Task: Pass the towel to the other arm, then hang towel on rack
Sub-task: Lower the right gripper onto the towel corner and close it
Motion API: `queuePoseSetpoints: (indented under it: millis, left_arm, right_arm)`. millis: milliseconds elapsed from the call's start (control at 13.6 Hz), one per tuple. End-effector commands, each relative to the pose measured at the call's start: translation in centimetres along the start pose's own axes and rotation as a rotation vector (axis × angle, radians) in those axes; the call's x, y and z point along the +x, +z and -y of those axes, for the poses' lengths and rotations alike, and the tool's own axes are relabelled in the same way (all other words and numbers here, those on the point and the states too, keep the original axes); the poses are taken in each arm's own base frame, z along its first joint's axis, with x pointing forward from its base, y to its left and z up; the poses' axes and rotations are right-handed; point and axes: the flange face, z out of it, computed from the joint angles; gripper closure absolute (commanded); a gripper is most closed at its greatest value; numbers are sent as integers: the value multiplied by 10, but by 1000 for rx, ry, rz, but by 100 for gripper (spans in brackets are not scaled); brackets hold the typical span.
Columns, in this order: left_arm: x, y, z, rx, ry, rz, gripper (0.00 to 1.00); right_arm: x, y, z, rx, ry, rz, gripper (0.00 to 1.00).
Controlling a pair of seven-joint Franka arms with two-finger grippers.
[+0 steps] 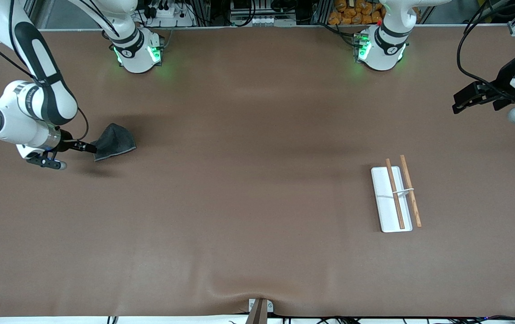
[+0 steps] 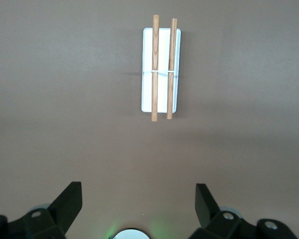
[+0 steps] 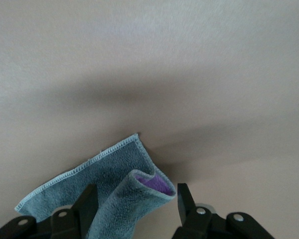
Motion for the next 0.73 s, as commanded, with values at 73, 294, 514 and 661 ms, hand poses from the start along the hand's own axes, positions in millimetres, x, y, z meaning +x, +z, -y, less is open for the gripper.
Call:
queuePoseSetpoints:
  millis: [73,294,514,661]
  left_arm:
    - [-2,-8,3,-13,9,-5,0]
    - [-2,-7,3,-13,9,-4,0]
    - [-1,-6,3,-13,9,-1,0]
    - [-1,-6,3,-13,9,-1,0]
  right_arm:
    - [-8,20,-1,20,11,-21,51]
    - [-10,18,5,19,-2,-13,100]
    - [-12,6,13,20,-9,14,100]
    - [-13,-12,31,54,-3,48,100]
